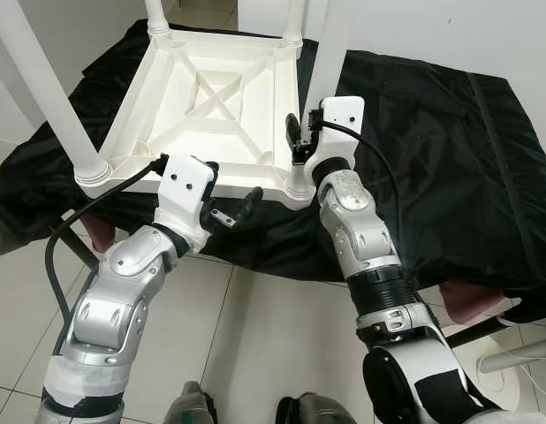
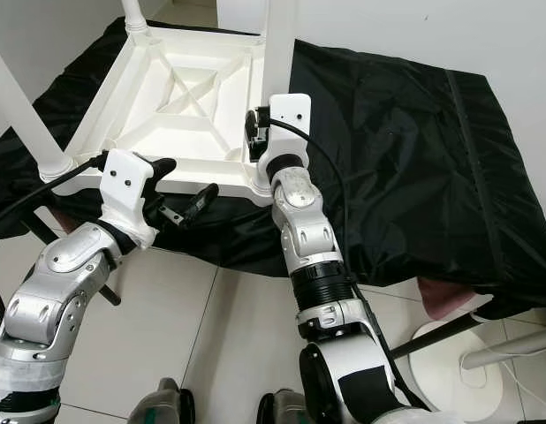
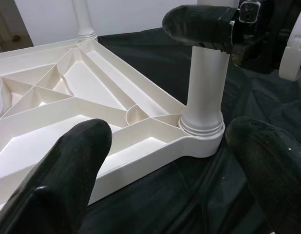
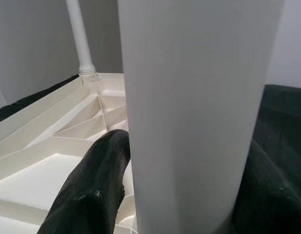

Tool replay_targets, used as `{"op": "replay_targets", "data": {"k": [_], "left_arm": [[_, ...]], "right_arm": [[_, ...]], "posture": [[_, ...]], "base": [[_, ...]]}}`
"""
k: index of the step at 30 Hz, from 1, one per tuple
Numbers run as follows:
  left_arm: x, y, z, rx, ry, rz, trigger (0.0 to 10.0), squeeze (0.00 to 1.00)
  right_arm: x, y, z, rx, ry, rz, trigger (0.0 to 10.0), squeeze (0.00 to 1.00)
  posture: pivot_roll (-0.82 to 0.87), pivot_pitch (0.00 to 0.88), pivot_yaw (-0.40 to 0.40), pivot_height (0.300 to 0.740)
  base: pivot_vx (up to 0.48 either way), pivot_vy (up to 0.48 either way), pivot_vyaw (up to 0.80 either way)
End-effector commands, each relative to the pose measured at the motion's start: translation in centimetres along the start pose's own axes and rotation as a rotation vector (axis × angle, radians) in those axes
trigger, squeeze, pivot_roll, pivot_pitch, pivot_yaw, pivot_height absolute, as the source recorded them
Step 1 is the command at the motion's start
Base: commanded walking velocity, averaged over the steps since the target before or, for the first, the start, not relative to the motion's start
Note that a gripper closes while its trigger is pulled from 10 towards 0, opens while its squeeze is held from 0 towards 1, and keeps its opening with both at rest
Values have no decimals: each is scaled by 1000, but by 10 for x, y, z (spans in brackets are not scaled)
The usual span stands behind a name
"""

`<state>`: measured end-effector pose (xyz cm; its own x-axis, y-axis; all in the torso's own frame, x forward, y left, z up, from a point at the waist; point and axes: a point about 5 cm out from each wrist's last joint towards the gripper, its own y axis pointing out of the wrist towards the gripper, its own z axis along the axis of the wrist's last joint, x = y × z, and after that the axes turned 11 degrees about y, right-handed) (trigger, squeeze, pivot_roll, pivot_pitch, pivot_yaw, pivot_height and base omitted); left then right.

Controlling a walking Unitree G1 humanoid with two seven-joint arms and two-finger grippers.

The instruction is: Building children table

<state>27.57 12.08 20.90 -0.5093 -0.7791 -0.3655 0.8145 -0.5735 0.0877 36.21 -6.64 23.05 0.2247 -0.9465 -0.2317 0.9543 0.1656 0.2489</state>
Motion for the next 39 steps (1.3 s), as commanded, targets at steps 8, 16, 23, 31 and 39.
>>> {"op": "replay_targets", "data": {"k": [8, 16, 23, 31, 39], "left_arm": [[5, -1, 5, 31, -2, -40, 10000, 0], [6, -1, 7, 38, -4, -41, 10000, 0], [7, 0, 8, 45, -8, -40, 10000, 0], [10, 3, 11, 53, -9, -41, 10000, 0], [35, 7, 26, 109, -47, -126, 10000, 0]], "right_arm": [[-5, 2, 0, -31, 137, -19, 10000, 0], [-10, 7, 3, -53, 242, -21, 10000, 0], [-13, 10, 5, -60, 267, -17, 3451, 0], [-13, 10, 3, -78, 272, -20, 10000, 0], [2, 7, -3, -102, 655, -77, 10000, 0]], "posture": [[8, 30, -64, 740], [10, 34, -69, 740], [9, 39, -73, 740], [7, 44, -74, 740], [8, 52, -71, 740]], "base": [[0, 0, 0], [0, 0, 0], [0, 0, 0], [0, 0, 0], [0, 0, 0]]}}
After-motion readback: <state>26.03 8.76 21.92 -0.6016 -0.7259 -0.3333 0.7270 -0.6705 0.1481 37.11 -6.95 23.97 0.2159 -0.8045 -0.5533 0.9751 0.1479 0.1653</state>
